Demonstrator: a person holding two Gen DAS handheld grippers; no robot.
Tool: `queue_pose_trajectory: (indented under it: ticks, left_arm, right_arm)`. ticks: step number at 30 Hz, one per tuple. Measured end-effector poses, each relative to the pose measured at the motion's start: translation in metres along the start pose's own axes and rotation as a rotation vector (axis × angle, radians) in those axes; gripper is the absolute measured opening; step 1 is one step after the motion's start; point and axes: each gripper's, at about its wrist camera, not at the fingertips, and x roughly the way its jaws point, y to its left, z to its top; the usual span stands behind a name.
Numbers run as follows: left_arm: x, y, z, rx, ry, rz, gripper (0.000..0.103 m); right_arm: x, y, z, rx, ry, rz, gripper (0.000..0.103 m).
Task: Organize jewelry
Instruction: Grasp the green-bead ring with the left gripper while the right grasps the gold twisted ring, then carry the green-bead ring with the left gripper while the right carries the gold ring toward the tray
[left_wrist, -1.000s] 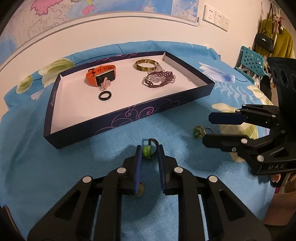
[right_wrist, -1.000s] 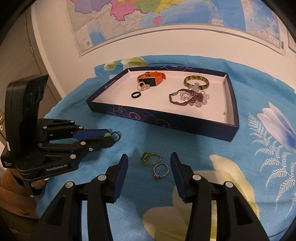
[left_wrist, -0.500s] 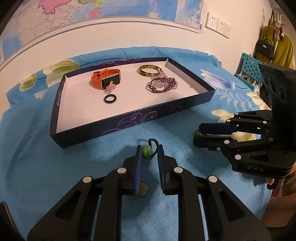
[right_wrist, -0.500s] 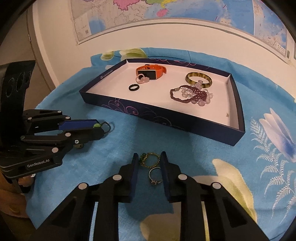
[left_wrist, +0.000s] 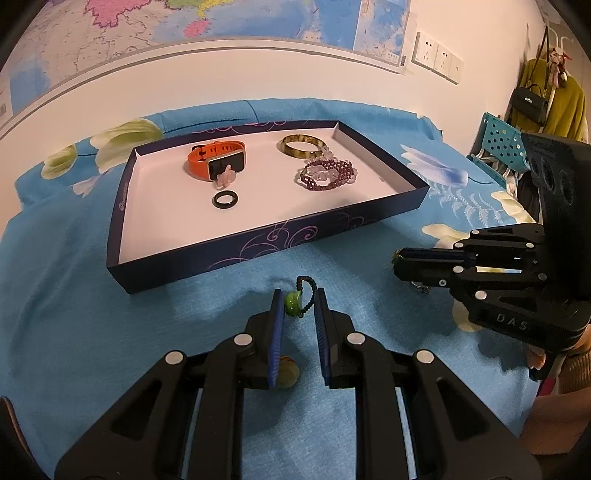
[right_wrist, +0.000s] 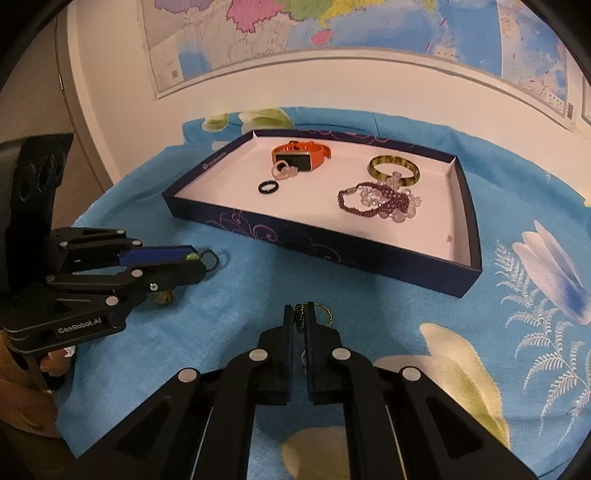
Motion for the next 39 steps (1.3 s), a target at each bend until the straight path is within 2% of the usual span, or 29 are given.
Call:
queue_pose_trajectory:
  ticks: [22,39]
  left_arm:
    - [-0.029,0.005,0.015,-0.003,-0.103,0.019,0.017]
    - [-0.037,0.006,0.024,-0.010,-0.145,0.033,0.017]
  right_arm:
    - [-0.029,-0.006,0.014,0.028,-0.142,0.005,0.004]
    - [-0.036,-0.010,0.024,0.047,-0.178,0.014,0.004]
